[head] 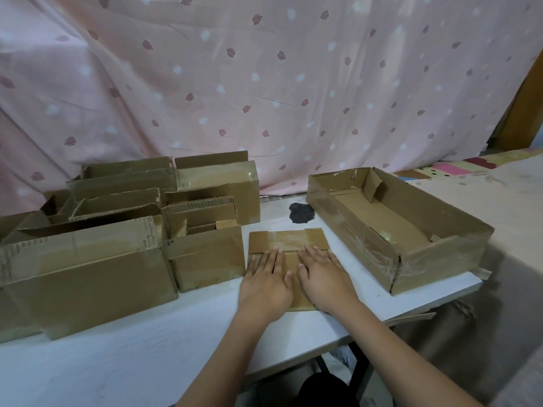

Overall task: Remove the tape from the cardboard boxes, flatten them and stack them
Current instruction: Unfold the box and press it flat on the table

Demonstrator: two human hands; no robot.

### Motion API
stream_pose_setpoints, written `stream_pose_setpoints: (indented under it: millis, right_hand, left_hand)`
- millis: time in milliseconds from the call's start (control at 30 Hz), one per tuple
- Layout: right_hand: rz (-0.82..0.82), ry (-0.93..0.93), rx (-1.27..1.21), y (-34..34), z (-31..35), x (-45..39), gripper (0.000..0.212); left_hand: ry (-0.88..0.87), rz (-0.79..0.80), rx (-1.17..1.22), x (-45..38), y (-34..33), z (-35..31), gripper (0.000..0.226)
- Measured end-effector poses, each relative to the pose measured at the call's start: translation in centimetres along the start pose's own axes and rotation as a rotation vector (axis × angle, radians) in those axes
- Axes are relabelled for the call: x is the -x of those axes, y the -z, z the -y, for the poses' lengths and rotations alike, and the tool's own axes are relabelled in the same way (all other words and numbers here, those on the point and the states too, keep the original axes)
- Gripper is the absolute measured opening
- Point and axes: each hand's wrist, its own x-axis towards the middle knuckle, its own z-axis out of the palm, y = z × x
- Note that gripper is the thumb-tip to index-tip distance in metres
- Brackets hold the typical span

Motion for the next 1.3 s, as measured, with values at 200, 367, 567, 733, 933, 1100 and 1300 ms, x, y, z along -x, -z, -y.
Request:
stream_pose_setpoints:
  millis: [200,367,567,733,933,1100,1300]
  right_hand:
    - [0.018,-0.232,-0.015,0.3,0.6,0.6,0.063]
    - [0.066,-0.255,0.007,0.9,0.9,0.8,0.063]
    - [0.033,-0.335,-0.336,4.8,1.3,0.5,0.06]
    - [0.098,-0.524,-0.389,6.6,1.3,1.1,0.024]
    - [-0.061,-0.551,-0.525,6.9,1.2,2.5,0.017]
    - [-0.123,-0.496,-0.499,10.0,2.1,4.1,0.038]
    - [-0.221,-0.486,-0.467,12.3,3.4,5.1,0.029]
  left_hand:
    - [0.022,-0.002,0.01,0.2,-0.1,0.0,0.06]
    - [0.028,0.011,0.006,0.4,0.0,-0.1,0.06]
    - [0.014,0.038,0.008,1.3,0.0,-0.5,0.062]
    - [0.002,0.031,0.021,2.5,0.4,-0.6,0.062]
    - [0.035,-0.002,0.174,3.9,1.3,-1.0,0.065]
    - [0.174,-0.131,0.404,5.8,3.4,-1.2,0.073]
    - [0.341,-0.026,0.828,7.2,5.5,-0.4,0.045]
